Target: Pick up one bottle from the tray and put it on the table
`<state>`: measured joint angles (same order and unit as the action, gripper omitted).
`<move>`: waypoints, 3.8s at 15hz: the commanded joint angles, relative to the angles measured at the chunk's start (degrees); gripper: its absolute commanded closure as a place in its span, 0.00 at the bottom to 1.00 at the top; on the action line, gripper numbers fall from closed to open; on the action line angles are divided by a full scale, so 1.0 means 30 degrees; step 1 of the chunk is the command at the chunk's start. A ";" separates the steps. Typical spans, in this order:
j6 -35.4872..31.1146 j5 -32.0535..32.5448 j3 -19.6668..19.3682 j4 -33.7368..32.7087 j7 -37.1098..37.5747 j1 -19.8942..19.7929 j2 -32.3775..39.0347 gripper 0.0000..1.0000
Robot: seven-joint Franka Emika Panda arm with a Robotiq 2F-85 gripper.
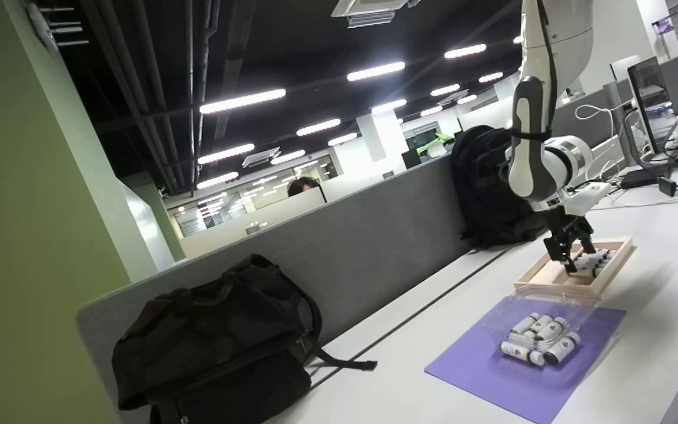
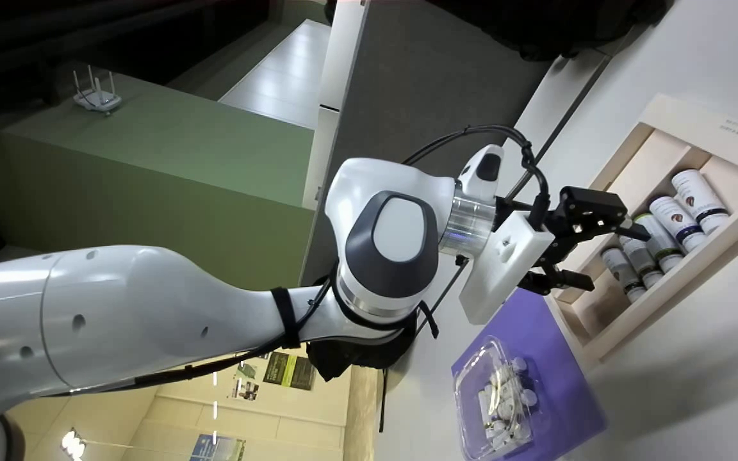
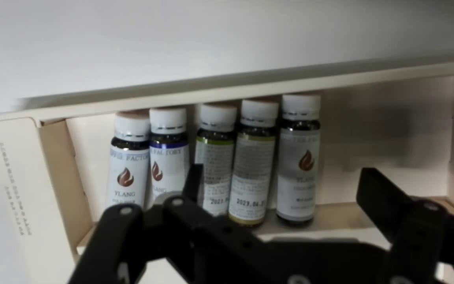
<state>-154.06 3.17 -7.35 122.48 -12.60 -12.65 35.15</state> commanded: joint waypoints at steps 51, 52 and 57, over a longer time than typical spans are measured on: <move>0.7870 -0.8028 0.2583 -0.1055 -0.2917 -0.3018 -0.1718 0.00; 0.7534 -0.7914 0.2409 -0.0997 -0.3101 -0.2920 -0.1799 0.00; 0.3652 -0.7231 0.2321 -0.0872 -0.4332 -0.2641 -0.0867 0.00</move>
<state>-137.92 -19.89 -0.01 118.91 -24.35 -21.54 31.57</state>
